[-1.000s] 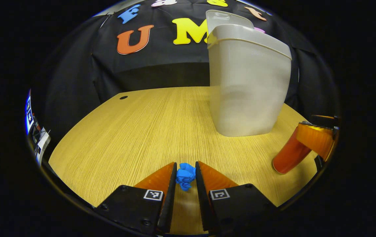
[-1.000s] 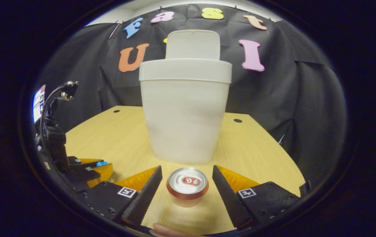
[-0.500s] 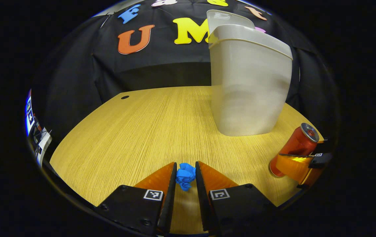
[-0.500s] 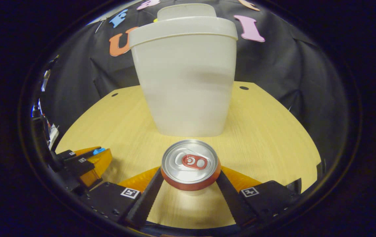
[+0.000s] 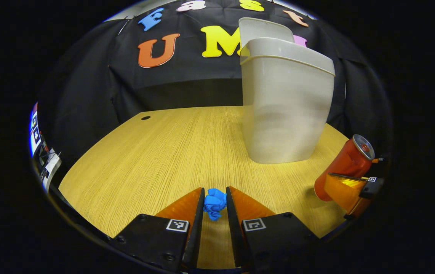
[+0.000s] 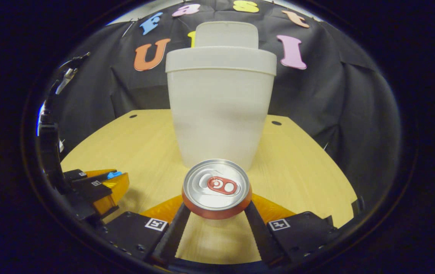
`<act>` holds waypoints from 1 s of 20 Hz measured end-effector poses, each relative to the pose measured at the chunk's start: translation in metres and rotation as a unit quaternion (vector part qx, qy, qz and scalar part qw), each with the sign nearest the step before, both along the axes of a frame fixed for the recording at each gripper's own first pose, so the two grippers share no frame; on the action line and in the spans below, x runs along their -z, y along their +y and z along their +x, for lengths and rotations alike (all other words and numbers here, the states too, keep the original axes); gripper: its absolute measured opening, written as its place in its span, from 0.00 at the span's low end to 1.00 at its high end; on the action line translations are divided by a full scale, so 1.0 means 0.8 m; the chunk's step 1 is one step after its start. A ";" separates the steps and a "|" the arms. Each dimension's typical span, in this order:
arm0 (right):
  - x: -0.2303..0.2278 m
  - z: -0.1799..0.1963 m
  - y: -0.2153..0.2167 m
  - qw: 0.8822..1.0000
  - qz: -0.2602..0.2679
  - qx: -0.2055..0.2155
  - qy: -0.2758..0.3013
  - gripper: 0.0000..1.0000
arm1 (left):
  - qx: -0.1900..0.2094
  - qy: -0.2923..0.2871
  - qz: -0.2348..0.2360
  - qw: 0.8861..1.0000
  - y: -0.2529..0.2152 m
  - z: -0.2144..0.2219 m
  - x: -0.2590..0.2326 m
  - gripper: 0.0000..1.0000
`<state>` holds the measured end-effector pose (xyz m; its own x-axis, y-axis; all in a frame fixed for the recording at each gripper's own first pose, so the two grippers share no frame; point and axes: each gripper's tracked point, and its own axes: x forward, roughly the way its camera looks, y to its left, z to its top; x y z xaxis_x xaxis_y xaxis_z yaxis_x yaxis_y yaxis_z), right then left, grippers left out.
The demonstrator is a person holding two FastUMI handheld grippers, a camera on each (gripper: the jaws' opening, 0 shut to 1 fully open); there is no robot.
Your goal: Press the lid of the desktop garbage bin to open it, pick up the crumpled paper on the desktop and throw it into the bin, then pick up the pop can on the desktop and drop it into the bin, and finally close the garbage bin lid.
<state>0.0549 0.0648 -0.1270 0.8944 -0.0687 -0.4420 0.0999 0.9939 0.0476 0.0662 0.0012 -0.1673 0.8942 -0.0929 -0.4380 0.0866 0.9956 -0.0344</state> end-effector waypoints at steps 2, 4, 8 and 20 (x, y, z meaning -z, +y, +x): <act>-0.031 -0.010 -0.012 0.999 -0.018 0.012 -0.041 0.81 | -0.005 -0.020 0.002 1.000 0.004 0.001 -0.016 0.37; -0.060 -0.026 -0.028 0.995 -0.042 0.028 -0.082 0.81 | -0.013 -0.049 0.016 0.999 0.007 -0.013 -0.040 0.37; -0.113 -0.057 -0.042 0.987 -0.042 0.032 -0.150 0.81 | -0.022 -0.106 0.009 0.994 0.004 -0.038 -0.090 0.37; -0.196 -0.129 -0.079 0.968 -0.034 0.000 -0.248 0.80 | -0.024 -0.221 -0.007 0.975 -0.008 -0.079 -0.196 0.37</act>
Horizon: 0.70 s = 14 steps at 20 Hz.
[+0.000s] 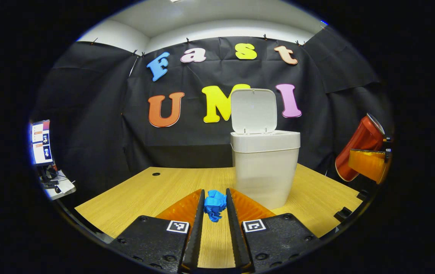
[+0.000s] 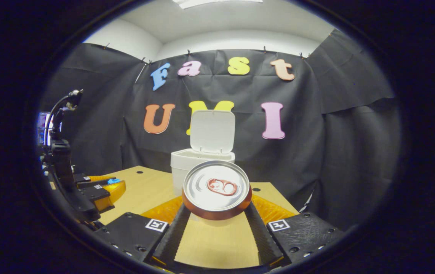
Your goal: Press the lid of the desktop garbage bin to open it, pick up the crumpled paper on the desktop and throw it into the bin, then pick up the pop can on the desktop and drop it into the bin, and finally close the garbage bin lid.
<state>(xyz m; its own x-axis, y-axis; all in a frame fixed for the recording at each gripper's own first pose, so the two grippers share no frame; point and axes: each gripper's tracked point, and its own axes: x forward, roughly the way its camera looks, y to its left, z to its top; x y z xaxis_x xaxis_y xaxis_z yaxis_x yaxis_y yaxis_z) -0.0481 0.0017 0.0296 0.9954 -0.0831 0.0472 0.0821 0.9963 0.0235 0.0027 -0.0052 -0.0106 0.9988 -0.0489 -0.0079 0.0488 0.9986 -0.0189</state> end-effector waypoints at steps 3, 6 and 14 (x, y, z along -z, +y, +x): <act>-0.002 0.000 -0.010 1.000 0.000 0.004 -0.005 0.80 | -0.008 -0.017 -0.005 1.000 0.003 0.011 -0.022 0.37; -0.005 0.002 -0.022 1.000 0.005 0.008 -0.007 0.80 | 0.001 -0.024 -0.007 1.000 -0.009 0.030 -0.048 0.37; -0.010 -0.003 -0.039 1.000 0.017 0.010 -0.010 0.80 | 0.001 -0.054 0.017 0.998 -0.043 0.107 -0.158 0.37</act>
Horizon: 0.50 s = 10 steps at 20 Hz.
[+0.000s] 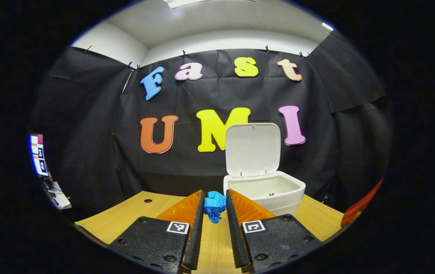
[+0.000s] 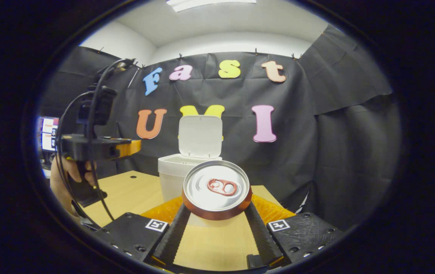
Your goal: Press the lid of the desktop garbage bin to open it, pick up the crumpled paper on the desktop and throw it into the bin, then pick up the pop can on the desktop and drop it into the bin, and finally close the garbage bin lid.
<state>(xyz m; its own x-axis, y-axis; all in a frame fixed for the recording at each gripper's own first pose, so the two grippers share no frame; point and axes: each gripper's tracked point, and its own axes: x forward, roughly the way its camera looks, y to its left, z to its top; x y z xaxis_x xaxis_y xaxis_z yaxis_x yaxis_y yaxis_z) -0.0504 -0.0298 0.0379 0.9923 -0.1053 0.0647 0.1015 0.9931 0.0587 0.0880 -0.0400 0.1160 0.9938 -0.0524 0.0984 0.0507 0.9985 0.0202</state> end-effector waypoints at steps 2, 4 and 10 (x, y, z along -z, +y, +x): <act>-0.005 -0.006 0.004 1.000 0.000 -0.008 -0.005 0.80 | 0.008 -0.011 -0.004 1.000 -0.018 0.025 -0.027 0.36; -0.007 -0.012 0.010 1.000 0.010 -0.028 -0.006 0.80 | 0.021 -0.014 -0.009 1.000 -0.042 0.047 -0.042 0.36; -0.018 -0.028 -0.001 0.998 0.027 -0.049 -0.018 0.80 | 0.089 -0.003 -0.041 0.995 -0.114 0.127 -0.031 0.37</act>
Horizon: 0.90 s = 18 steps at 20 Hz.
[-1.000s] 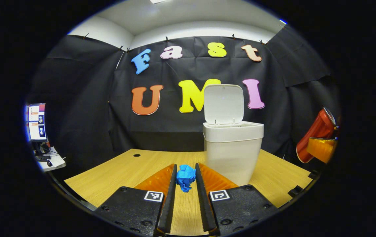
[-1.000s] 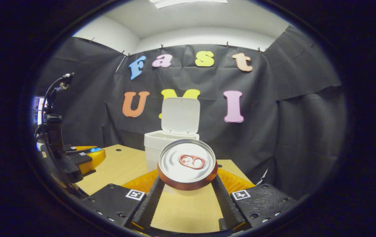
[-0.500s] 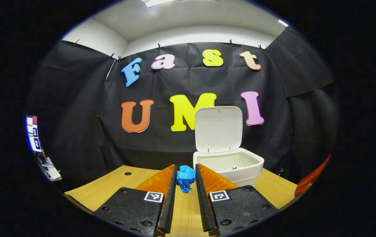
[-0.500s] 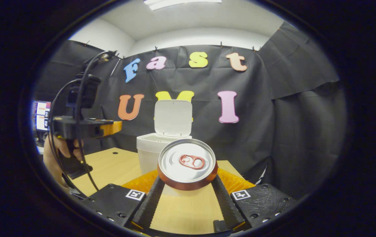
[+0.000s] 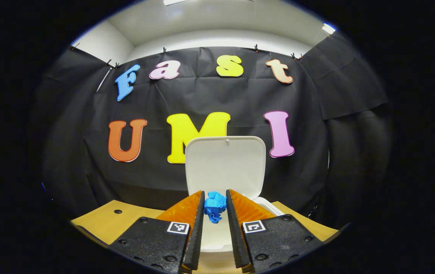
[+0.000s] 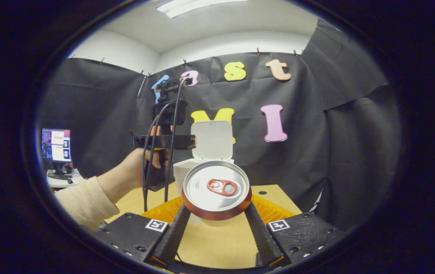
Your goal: Press the lid of the desktop garbage bin to open it, pick up the crumpled paper on the desktop and throw it into the bin, then pick up the pop can on the desktop and drop it into the bin, and finally close the garbage bin lid.
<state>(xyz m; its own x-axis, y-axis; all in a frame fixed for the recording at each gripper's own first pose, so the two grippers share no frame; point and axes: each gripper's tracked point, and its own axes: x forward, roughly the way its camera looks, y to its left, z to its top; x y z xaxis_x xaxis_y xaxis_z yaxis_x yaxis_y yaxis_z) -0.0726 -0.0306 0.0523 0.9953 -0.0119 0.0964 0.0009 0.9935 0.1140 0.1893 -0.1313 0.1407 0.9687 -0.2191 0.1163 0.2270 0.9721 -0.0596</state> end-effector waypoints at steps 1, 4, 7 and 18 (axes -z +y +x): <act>-0.001 0.002 -0.007 1.000 0.001 0.008 -0.005 0.80 | 0.008 0.005 -0.006 1.000 -0.009 0.011 0.005 0.37; -0.002 0.007 -0.029 0.999 0.014 0.038 -0.007 0.80 | 0.015 0.016 -0.012 1.000 -0.017 0.039 0.021 0.37; 0.005 0.015 -0.031 0.999 0.020 0.049 0.002 0.80 | 0.010 0.027 -0.017 0.999 -0.018 0.056 0.037 0.38; 0.013 0.023 -0.010 0.999 0.028 0.004 0.014 0.80 | 0.044 0.015 0.007 0.999 -0.045 0.036 0.036 0.85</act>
<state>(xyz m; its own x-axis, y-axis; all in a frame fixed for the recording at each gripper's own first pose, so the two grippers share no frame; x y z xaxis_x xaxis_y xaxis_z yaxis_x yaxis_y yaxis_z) -0.0545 -0.0390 0.0416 0.9974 -0.0250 0.0672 0.0133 0.9855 0.1694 0.2179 -0.1675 0.1121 0.9485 -0.3055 0.0842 0.3105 0.9490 -0.0551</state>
